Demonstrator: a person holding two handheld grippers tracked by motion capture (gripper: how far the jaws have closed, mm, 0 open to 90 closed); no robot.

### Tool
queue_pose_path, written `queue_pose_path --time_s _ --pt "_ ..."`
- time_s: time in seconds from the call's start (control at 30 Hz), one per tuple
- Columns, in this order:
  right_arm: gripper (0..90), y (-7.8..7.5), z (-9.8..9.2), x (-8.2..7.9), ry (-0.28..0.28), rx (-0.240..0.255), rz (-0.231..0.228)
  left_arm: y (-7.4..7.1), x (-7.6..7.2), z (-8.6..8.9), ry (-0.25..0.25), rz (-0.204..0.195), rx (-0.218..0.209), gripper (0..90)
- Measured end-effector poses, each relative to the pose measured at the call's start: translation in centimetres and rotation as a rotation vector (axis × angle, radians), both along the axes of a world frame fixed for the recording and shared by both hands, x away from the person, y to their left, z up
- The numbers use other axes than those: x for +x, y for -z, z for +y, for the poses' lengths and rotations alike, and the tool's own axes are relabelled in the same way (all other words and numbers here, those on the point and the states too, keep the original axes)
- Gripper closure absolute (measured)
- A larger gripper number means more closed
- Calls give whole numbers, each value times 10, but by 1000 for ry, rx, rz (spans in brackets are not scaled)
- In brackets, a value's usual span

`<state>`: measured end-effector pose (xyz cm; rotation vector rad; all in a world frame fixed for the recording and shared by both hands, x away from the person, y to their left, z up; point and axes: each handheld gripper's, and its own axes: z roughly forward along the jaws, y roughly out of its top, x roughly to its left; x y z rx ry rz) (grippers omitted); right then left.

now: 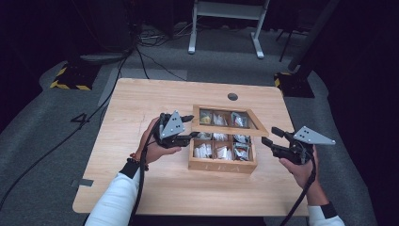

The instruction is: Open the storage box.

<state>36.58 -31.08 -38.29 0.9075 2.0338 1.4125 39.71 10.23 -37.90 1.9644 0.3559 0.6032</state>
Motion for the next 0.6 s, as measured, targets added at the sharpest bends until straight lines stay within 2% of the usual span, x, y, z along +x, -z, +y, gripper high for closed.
queue_pose_path --time_s 0.23,0.5,0.6 --pt "389 8 -2 2 8 -15 22 -4 9 0 -2 -1 -31 496" --pt "377 20 -8 3 22 -51 56 -15 19 -2 -19 -17 -60 563" --pt "371 27 -12 3 43 -87 66 -19 24 -2 -20 -16 -66 574"
